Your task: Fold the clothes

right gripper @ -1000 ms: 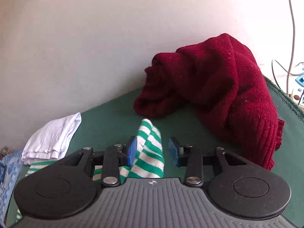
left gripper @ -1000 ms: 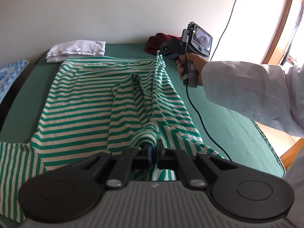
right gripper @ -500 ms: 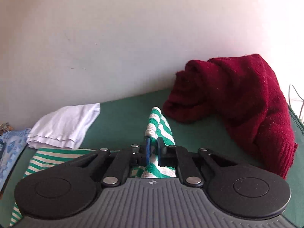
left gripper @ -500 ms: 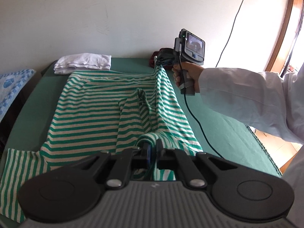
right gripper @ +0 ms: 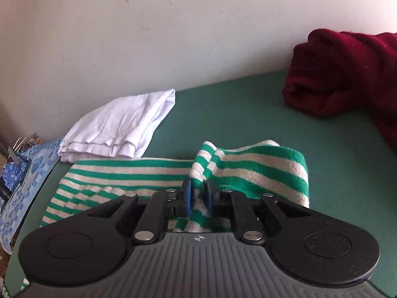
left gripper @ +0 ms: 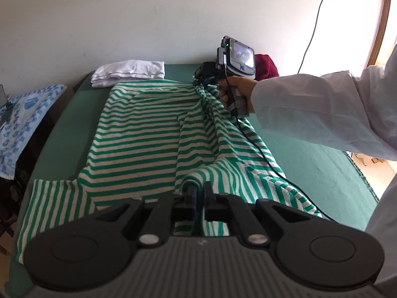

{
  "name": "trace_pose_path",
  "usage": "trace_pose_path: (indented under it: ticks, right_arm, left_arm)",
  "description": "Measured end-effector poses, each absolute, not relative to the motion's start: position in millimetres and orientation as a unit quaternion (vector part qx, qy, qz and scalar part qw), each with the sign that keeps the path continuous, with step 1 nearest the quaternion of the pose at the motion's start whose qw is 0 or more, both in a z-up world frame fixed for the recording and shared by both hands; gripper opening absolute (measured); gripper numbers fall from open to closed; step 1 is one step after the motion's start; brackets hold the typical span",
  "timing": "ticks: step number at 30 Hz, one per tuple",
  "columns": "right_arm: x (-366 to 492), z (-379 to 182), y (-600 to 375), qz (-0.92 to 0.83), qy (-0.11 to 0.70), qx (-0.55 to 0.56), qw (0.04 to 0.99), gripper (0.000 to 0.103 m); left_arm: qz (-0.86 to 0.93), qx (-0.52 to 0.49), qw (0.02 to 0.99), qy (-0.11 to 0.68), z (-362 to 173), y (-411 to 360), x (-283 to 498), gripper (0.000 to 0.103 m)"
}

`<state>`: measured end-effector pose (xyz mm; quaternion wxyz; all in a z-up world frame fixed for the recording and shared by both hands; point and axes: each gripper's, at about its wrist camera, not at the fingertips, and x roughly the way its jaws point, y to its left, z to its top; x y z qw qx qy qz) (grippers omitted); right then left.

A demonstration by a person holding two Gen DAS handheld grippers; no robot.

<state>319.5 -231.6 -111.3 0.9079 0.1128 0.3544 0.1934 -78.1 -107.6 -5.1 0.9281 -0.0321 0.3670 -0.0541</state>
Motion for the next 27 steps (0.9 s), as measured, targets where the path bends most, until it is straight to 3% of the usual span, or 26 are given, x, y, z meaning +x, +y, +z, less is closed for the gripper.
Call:
trace_pose_path:
  ticks: [2, 4, 8, 12, 15, 17, 19, 27]
  right_arm:
    - [317.2, -106.1, -242.6, 0.184, 0.358, 0.139, 0.905, 0.030]
    - [308.9, -95.2, -258.8, 0.189, 0.359, 0.170, 0.898, 0.036]
    - [274.2, -76.0, -272.2, 0.225, 0.392, 0.148, 0.879, 0.041]
    - [235.2, -74.9, -264.3, 0.262, 0.424, 0.114, 0.859, 0.041]
    - [226.5, -87.5, -251.0, 0.233, 0.429, 0.083, 0.868, 0.030]
    - [229.7, -96.4, -252.6, 0.221, 0.438, 0.109, 0.865, 0.014]
    - [232.8, -100.3, -254.7, 0.210, 0.443, 0.124, 0.863, 0.005]
    - [220.3, -71.5, -252.1, 0.240, 0.409, 0.151, 0.867, 0.005]
  left_arm:
    - [-0.065, -0.032, 0.933, 0.352, -0.2, -109.6, -78.1, 0.000]
    - [-0.083, -0.031, 0.940, 0.329, 8.7, -111.6, -80.0, 0.000]
    - [-0.105, -0.034, 0.946, 0.305, 18.8, -110.6, -80.1, 0.000]
    - [-0.124, -0.028, 0.946, 0.297, 20.5, -111.5, -76.9, 0.000]
    - [-0.137, -0.020, 0.946, 0.292, 21.6, -114.1, -73.5, 0.001]
    - [-0.144, -0.018, 0.946, 0.290, 21.5, -114.5, -73.5, 0.001]
    - [-0.146, -0.016, 0.947, 0.287, 22.4, -113.1, -75.5, 0.001]
    - [-0.138, -0.037, 0.950, 0.278, 28.7, -91.3, -90.3, 0.001]
